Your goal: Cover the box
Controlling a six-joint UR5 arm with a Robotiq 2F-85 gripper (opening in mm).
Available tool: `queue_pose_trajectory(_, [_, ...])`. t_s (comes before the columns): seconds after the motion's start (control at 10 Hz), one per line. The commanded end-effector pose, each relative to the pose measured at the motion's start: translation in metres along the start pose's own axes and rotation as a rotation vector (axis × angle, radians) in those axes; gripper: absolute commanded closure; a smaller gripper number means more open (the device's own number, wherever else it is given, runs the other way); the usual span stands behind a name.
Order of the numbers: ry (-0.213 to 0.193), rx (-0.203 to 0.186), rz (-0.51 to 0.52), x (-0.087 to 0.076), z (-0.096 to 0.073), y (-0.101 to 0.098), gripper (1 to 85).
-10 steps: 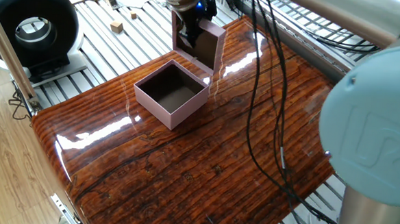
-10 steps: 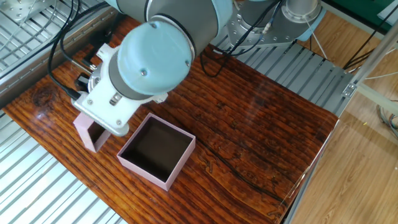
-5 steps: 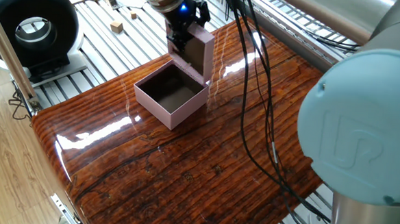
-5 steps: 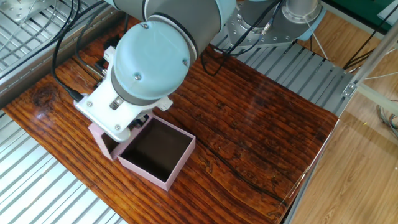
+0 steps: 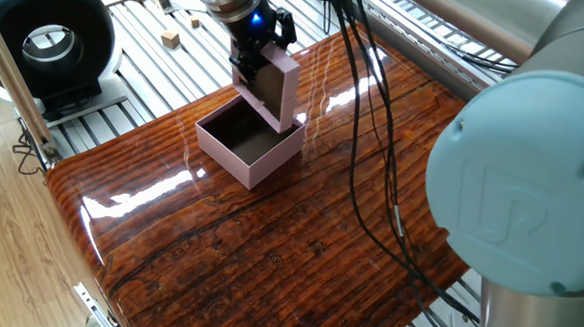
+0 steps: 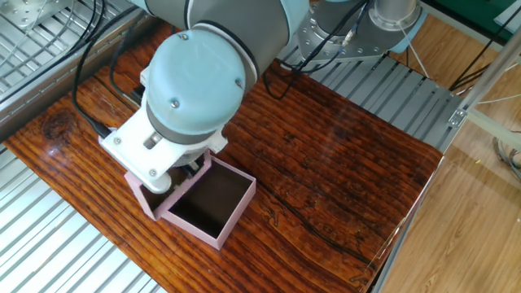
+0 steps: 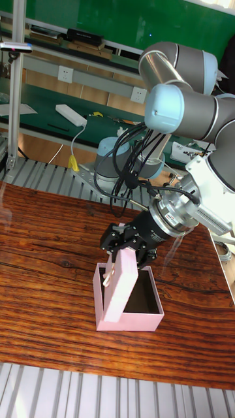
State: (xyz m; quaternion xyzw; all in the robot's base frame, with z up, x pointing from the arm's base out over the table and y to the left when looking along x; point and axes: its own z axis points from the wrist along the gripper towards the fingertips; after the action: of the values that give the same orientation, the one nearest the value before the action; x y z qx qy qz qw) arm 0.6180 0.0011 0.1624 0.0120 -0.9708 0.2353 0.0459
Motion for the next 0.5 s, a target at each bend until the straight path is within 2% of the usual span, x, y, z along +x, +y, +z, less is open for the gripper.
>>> queue_pose_trajectory(0.0, [0.010,0.075,-0.048,0.0028,-0.0038,-0.0198,84.7])
queue_pose_trajectory(0.4, [0.004,0.097,-0.068,-0.0006,0.0041,-0.0269,84.7])
